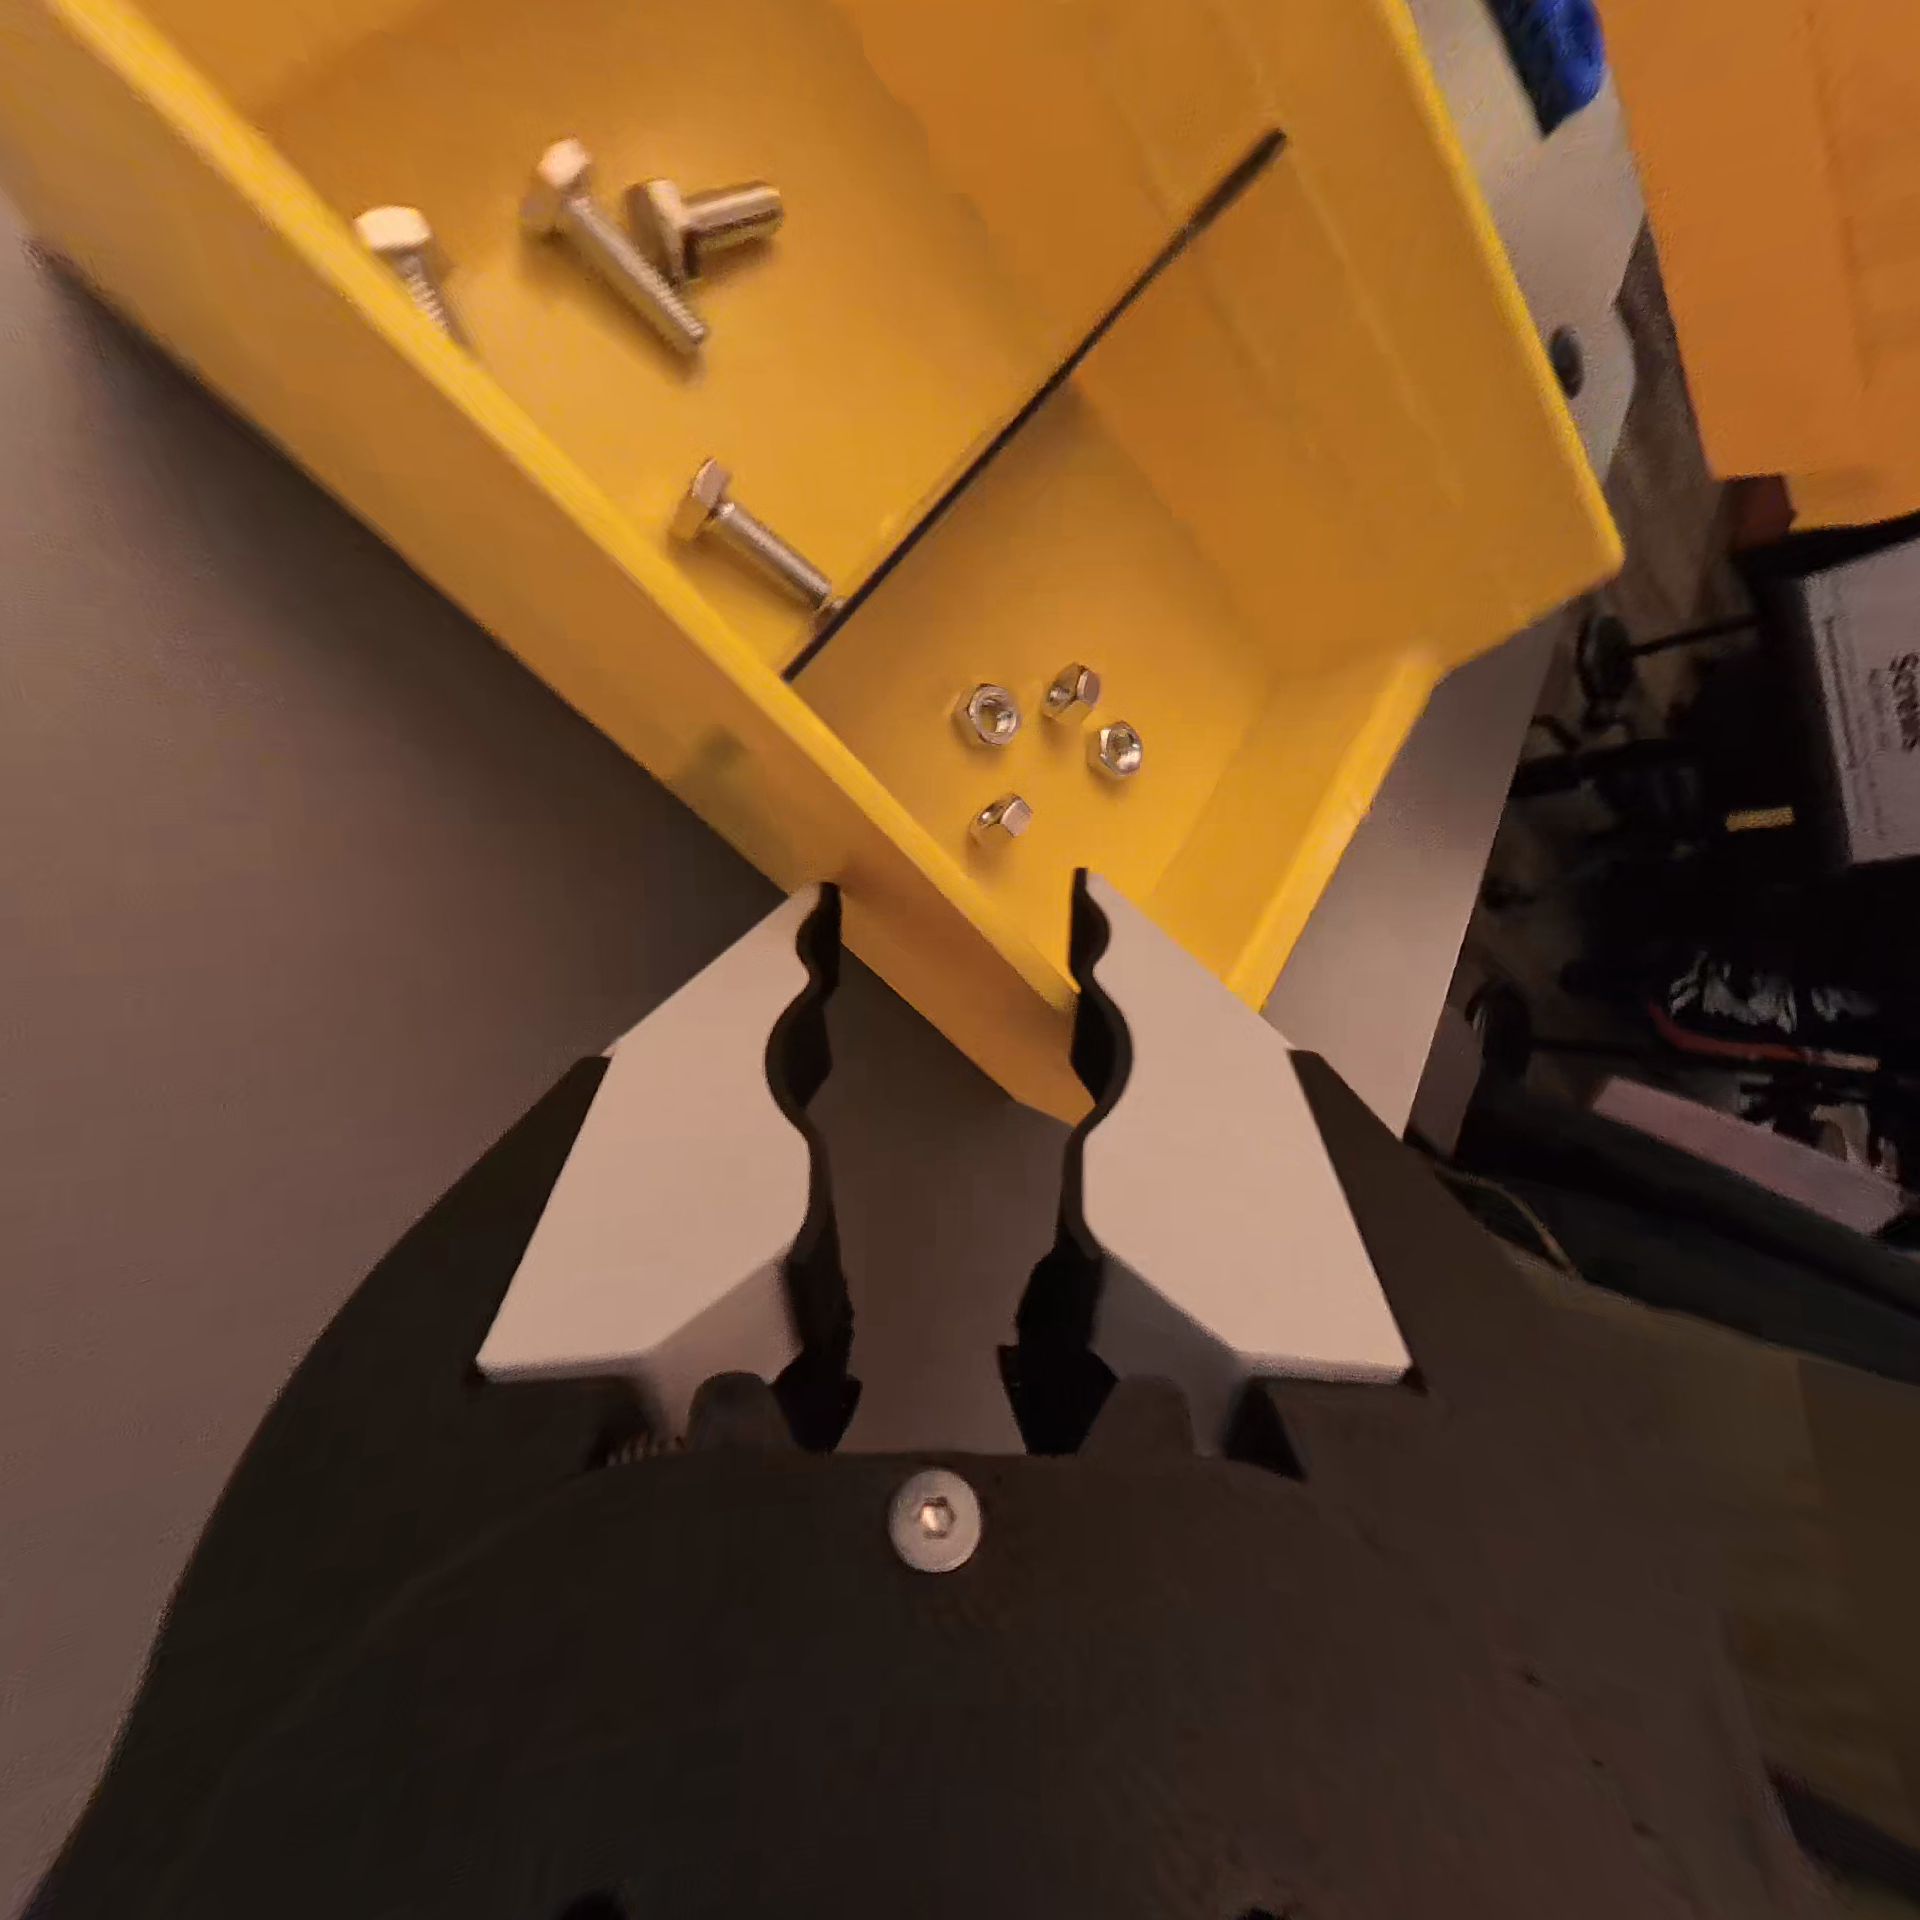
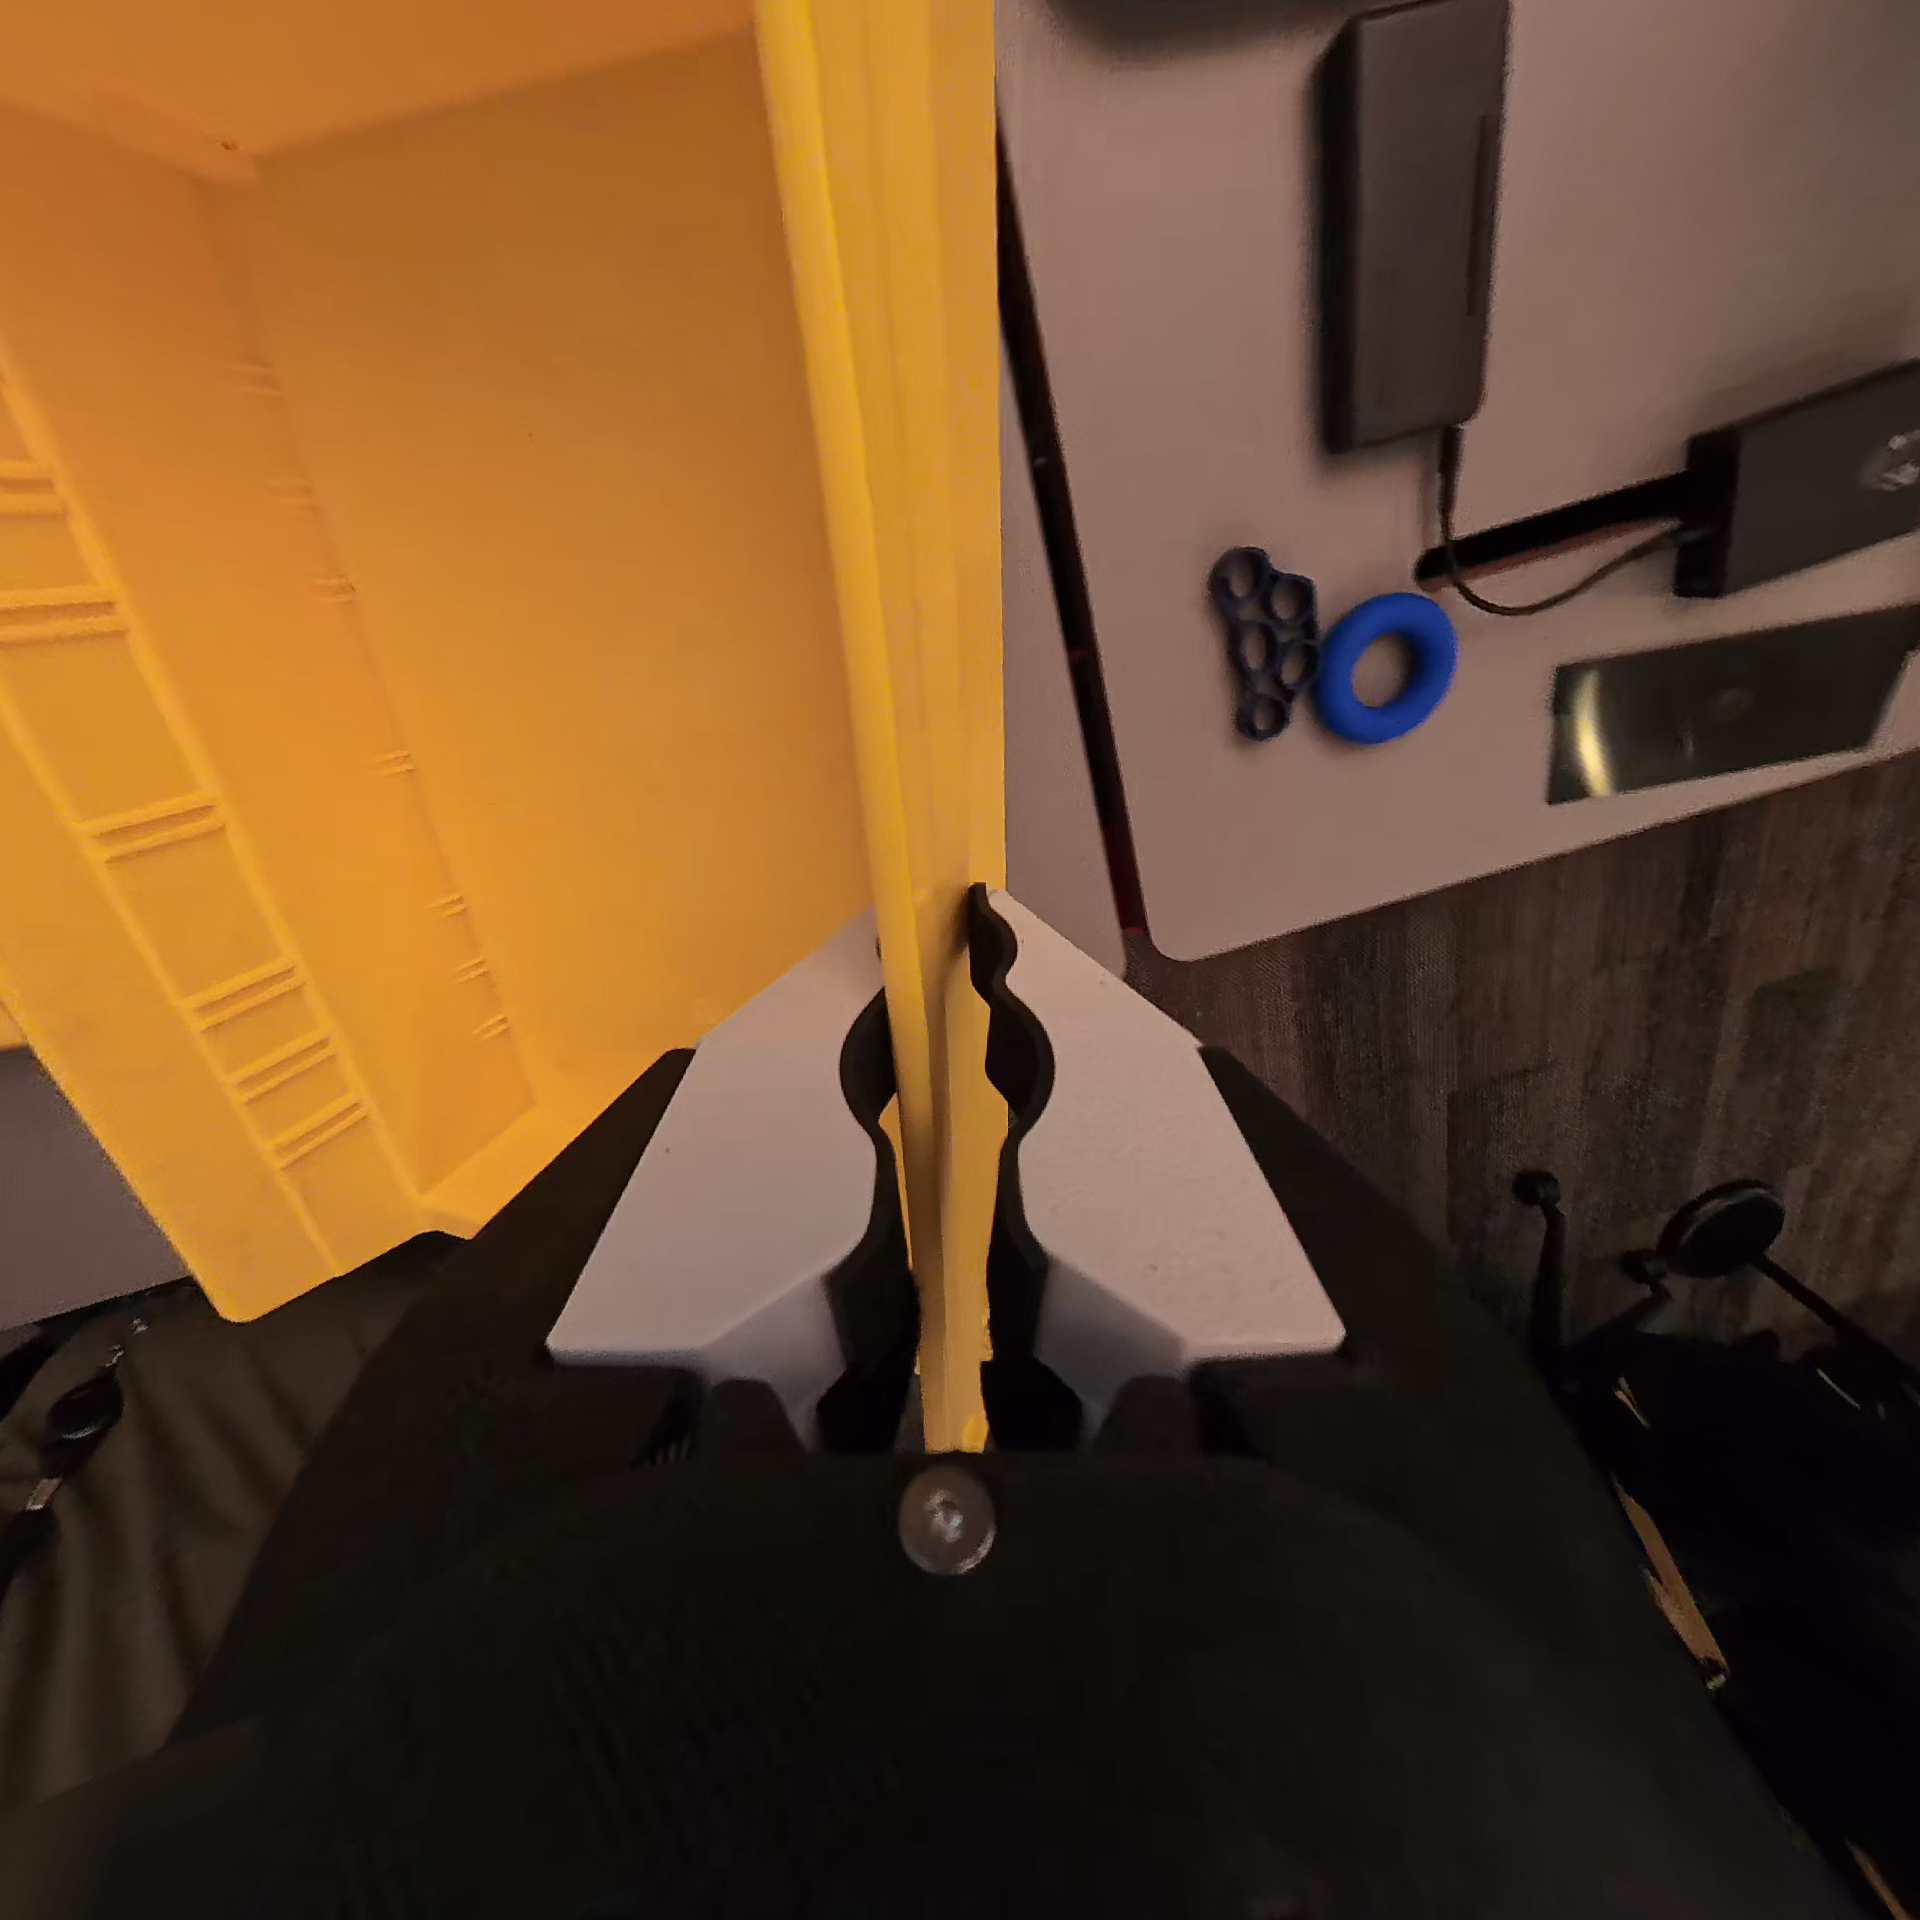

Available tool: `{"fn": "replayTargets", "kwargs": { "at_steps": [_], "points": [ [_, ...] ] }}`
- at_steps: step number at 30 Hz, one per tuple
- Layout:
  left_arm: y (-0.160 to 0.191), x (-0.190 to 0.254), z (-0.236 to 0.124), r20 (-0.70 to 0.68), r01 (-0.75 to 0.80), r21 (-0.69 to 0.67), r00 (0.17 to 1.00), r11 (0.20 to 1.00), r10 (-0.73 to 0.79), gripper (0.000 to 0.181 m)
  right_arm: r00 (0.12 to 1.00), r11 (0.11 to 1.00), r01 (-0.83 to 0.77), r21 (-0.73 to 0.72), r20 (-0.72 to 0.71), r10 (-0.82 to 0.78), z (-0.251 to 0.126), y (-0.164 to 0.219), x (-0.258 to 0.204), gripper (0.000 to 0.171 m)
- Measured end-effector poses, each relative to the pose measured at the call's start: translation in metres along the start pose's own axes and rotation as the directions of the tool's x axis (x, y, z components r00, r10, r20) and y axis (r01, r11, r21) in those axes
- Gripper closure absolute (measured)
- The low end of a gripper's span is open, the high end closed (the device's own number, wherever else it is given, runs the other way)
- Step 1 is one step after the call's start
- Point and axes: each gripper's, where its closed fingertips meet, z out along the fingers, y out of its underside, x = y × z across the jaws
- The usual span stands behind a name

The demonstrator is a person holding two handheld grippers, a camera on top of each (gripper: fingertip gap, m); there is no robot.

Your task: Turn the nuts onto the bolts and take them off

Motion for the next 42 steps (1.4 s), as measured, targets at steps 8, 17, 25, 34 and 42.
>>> {"fn": "replayTargets", "kwargs": {
  "at_steps": [8,17,25,34,42],
  "points": [
    [0.061,-0.103,-0.125,0.256,0.155,-0.025,0.956,0.988,-0.144,0.173,0.984,0.997,0.072,-0.01,0.163,-0.069,0.069,-0.029,-0.064,0.164],
    [0.171,-0.192,-0.266,0.368,0.459,0.271,0.763,0.846,-0.531,0.172,0.96,0.996,0.084,-0.043,0.269,-0.07,0.13,-0.062,-0.093,0.163],
    [0.251,-0.222,-0.344,0.323,0.544,0.556,0.555,0.629,-0.766,0.171,0.929,0.98,0.192,-0.056,0.333,-0.163,0.163,-0.077,-0.108,0.166],
    [0.26,-0.233,-0.358,0.397,0.487,0.58,0.531,0.653,-0.749,0.175,0.918,0.952,0.306,0.001,0.263,-0.296,0.171,-0.095,-0.105,0.167],
    [0.25,-0.238,-0.353,0.479,0.423,0.528,0.567,0.736,-0.67,0.177,0.892,0.925,0.38,0.02,0.255,-0.373,0.169,-0.095,-0.122,0.167]
  ]
}}
